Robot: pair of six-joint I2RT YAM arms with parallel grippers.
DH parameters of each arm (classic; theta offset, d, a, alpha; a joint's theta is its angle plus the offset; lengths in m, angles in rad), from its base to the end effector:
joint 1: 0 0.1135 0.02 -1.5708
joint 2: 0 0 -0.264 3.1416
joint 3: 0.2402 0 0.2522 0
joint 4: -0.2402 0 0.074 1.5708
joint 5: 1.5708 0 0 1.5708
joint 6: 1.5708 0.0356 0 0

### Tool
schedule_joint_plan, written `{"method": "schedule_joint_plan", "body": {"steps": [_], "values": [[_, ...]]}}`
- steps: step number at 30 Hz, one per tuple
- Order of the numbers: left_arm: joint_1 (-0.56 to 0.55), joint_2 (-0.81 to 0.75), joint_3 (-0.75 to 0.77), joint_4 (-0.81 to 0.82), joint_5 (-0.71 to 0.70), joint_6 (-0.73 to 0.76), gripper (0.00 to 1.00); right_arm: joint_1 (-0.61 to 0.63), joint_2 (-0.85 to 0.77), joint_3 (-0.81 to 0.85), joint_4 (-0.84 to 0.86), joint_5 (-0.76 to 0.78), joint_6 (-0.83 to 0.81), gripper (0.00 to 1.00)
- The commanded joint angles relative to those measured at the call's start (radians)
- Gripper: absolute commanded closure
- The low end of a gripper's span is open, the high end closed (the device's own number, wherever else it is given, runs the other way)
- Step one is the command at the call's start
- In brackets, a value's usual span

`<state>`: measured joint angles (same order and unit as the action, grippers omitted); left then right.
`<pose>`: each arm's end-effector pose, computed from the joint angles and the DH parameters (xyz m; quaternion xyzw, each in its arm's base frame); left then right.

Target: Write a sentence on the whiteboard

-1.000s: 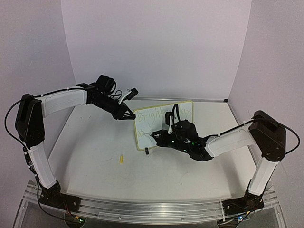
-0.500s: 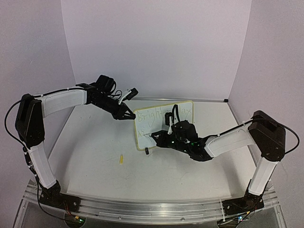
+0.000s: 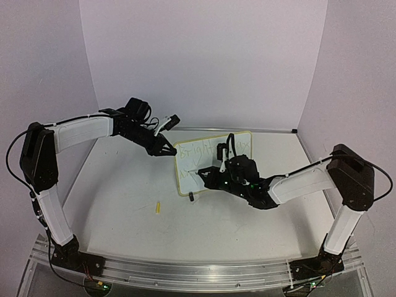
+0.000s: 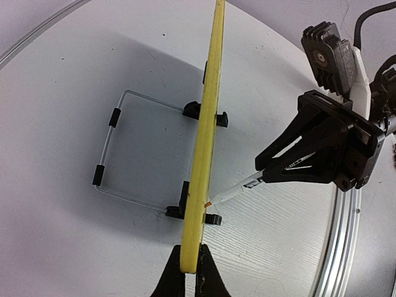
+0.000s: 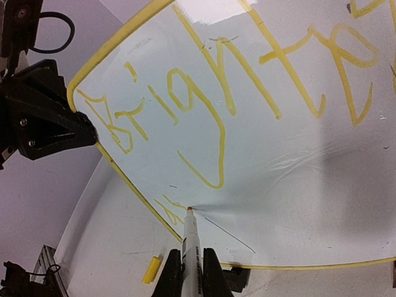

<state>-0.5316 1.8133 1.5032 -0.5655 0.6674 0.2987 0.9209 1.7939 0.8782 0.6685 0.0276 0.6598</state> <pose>0.3339 -0.2219 0.2739 0.4604 0.7679 -0.3433 0.2839 0.2316 0.3031 0.1864 -0.0943 0.7832 0.4290 0.4401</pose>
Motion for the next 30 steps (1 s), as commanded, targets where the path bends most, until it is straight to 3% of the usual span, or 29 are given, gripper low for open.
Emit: {"method": "schedule_joint_plan", "body": {"steps": [1,17,30], "values": [[-0.005,-0.037,0.003,0.009,-0.016,0.030,1.00,-0.010,-0.041,-0.018,0.048,0.073,0.013,1.00],[-0.005,-0.037,0.002,0.009,-0.017,0.030,1.00,-0.010,-0.044,-0.061,0.087,-0.008,-0.004,1.00],[-0.005,-0.032,0.003,0.008,-0.018,0.030,1.00,-0.011,-0.013,-0.025,0.018,0.064,0.032,1.00]]}}
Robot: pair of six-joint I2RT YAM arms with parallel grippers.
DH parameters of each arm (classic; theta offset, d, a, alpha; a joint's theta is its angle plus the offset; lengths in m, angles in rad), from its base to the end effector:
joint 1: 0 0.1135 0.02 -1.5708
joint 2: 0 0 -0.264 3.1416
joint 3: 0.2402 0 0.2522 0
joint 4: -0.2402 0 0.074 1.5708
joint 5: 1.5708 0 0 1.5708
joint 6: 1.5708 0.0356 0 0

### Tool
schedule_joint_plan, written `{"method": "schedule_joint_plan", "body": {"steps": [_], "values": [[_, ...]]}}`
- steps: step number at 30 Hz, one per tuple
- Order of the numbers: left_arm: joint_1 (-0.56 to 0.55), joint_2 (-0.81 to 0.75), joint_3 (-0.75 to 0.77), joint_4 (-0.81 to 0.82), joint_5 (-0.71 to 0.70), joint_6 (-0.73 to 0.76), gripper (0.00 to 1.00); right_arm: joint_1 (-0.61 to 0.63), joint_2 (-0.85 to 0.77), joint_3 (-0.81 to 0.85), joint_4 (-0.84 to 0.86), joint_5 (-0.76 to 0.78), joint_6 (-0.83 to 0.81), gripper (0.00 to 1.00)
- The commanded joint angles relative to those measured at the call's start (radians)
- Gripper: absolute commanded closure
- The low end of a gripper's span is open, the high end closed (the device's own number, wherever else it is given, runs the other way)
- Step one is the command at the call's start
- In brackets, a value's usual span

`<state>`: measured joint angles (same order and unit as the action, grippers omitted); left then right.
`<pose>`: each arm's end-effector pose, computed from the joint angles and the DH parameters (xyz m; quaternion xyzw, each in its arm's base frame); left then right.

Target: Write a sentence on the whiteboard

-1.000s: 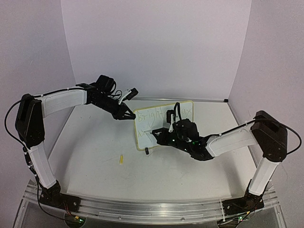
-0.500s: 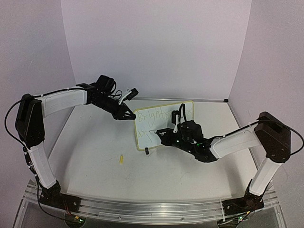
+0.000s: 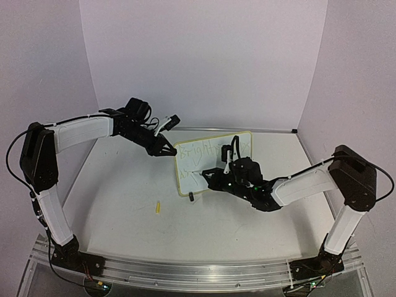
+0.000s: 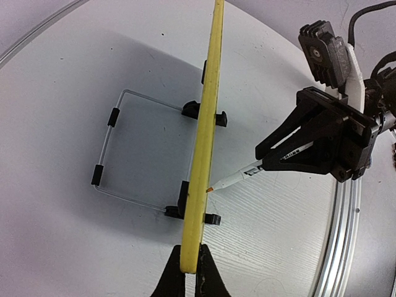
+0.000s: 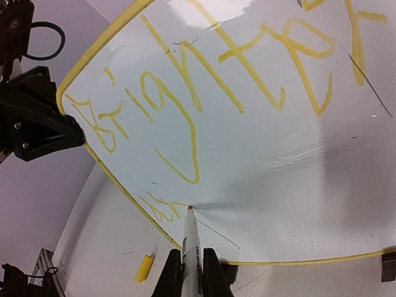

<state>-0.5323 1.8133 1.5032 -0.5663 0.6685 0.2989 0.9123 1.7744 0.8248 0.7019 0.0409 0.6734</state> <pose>0.3336 -0.2221 0.2738 0.4608 0.7676 -0.3438 0.2833 0.2282 0.2925 0.1809 -0.0815 0.7848 0.4262 0.4426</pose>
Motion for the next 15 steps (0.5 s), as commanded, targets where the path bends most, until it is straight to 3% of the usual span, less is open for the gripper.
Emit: {"method": "schedule_joint_plan", "body": {"steps": [1,15], "values": [[-0.005,-0.032,0.003,0.009,-0.019,0.031,1.00,-0.001,0.002,0.024,-0.018,0.062,0.021,1.00],[-0.005,-0.035,0.003,0.009,-0.017,0.029,1.00,-0.001,-0.065,0.002,-0.016,0.100,0.007,1.00]]}}
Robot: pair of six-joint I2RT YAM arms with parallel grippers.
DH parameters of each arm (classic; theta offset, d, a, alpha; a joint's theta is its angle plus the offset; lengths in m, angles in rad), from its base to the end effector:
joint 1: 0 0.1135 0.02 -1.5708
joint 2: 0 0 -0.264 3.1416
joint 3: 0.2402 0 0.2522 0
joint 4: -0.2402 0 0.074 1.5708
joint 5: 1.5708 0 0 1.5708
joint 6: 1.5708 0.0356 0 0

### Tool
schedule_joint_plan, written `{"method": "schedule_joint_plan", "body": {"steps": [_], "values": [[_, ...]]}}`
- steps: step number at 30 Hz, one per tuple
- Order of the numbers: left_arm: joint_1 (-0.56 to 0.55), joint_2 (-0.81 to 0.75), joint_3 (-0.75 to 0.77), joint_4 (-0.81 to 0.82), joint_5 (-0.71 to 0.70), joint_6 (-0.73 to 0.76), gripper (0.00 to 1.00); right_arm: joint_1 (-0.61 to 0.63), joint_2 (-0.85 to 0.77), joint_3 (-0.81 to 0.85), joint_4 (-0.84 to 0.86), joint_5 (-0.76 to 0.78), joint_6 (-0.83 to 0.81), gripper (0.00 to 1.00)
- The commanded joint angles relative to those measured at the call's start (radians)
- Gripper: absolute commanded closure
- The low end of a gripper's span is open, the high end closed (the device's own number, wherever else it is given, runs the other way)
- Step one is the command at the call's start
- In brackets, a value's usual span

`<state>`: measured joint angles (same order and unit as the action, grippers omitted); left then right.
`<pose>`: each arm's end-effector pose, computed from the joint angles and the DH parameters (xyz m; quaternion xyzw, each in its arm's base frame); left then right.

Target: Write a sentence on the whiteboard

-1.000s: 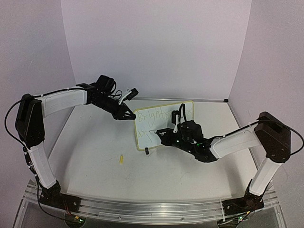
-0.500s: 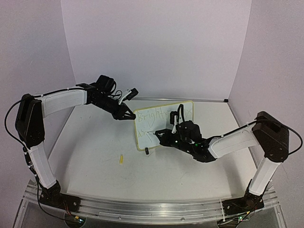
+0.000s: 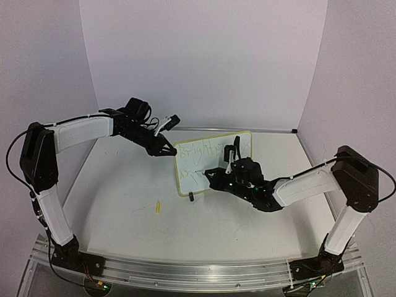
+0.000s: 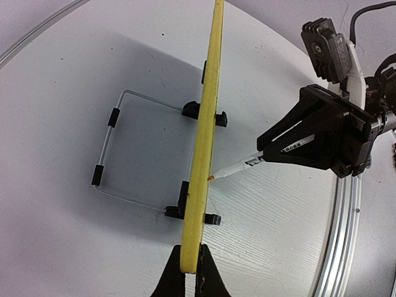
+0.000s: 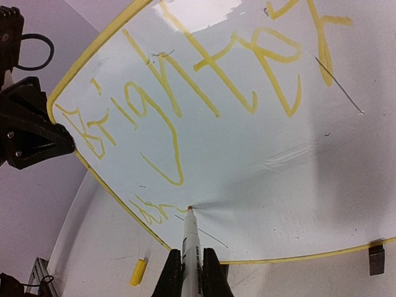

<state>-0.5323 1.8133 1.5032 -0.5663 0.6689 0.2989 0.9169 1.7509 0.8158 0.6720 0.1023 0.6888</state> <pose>0.3336 -0.2221 0.2738 0.4608 0.7675 -0.3440 0.2833 0.2259 0.2888 0.1833 -0.0593 0.7911 0.4088 0.4512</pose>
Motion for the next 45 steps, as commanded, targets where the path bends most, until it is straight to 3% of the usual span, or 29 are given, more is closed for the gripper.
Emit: {"method": "schedule_joint_plan", "body": {"steps": [1,18,32,45], "values": [[-0.005,-0.035,0.003,0.009,-0.017,0.029,1.00,-0.006,-0.041,0.017,0.015,0.029,-0.012,1.00],[-0.005,-0.037,0.003,0.009,-0.017,0.028,1.00,-0.006,0.032,0.036,0.015,-0.045,0.006,1.00],[-0.006,-0.035,0.003,0.009,-0.017,0.029,1.00,-0.007,0.057,0.004,-0.008,-0.018,0.041,1.00],[-0.006,-0.044,0.002,0.010,-0.018,0.030,1.00,-0.006,-0.014,-0.015,-0.029,0.059,0.024,1.00]]}}
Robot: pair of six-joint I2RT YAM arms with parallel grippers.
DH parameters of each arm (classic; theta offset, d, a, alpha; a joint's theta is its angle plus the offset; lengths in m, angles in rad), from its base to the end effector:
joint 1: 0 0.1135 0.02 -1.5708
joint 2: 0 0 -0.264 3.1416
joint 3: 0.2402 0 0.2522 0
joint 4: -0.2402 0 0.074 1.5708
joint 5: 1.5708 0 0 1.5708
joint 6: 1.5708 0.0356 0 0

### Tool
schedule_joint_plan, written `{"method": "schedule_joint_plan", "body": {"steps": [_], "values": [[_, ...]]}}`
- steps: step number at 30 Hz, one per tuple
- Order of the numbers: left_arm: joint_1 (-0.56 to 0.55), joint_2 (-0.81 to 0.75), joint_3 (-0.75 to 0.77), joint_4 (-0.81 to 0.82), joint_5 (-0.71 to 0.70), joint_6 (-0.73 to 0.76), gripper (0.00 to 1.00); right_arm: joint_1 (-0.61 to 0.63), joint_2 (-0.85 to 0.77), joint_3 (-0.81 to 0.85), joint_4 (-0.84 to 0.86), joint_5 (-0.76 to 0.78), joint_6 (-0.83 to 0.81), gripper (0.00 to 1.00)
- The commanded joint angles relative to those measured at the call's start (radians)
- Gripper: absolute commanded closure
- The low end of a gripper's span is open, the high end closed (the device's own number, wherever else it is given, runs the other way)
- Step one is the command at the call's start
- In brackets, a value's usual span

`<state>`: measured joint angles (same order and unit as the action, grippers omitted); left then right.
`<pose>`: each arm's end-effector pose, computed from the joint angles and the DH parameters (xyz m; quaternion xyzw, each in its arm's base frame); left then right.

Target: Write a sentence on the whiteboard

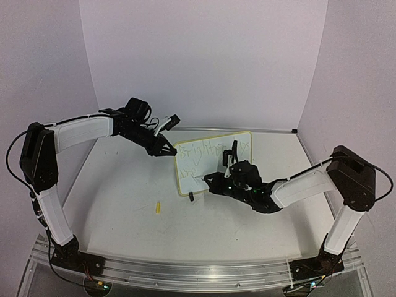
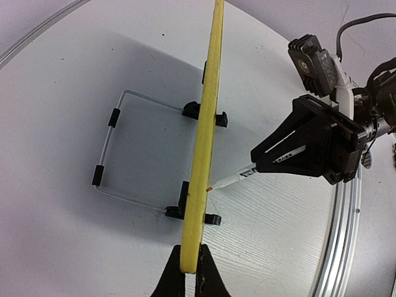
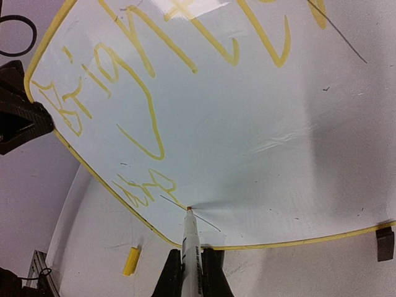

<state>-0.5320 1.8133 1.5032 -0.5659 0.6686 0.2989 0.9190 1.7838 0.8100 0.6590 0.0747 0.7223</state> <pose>0.3337 -0.2220 0.2739 0.4607 0.7676 -0.3438 0.2835 0.2249 0.2904 0.1688 -0.0576 0.8069 0.4089 0.4224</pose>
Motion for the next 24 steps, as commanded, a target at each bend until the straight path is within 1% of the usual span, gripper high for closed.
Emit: {"method": "schedule_joint_plan", "body": {"steps": [1,6,10,14,19,24], "values": [[-0.006,-0.045,0.002,0.009,-0.018,0.030,1.00,-0.008,-0.047,-0.009,-0.016,0.086,-0.009,1.00],[-0.006,-0.044,0.001,0.009,-0.018,0.030,1.00,-0.008,-0.046,-0.007,-0.016,0.071,-0.013,1.00],[-0.006,-0.045,-0.001,0.010,-0.018,0.029,1.00,-0.009,-0.089,-0.027,-0.011,0.039,-0.048,1.00],[-0.007,-0.046,-0.003,0.011,-0.015,0.029,1.00,-0.017,-0.148,-0.049,-0.012,-0.038,-0.095,1.00],[-0.008,-0.047,-0.006,0.011,-0.017,0.027,1.00,-0.057,-0.200,-0.076,-0.013,-0.163,-0.119,1.00],[-0.011,-0.054,-0.010,0.012,-0.019,0.028,1.00,-0.119,-0.220,-0.097,-0.011,-0.211,-0.111,1.00]]}}
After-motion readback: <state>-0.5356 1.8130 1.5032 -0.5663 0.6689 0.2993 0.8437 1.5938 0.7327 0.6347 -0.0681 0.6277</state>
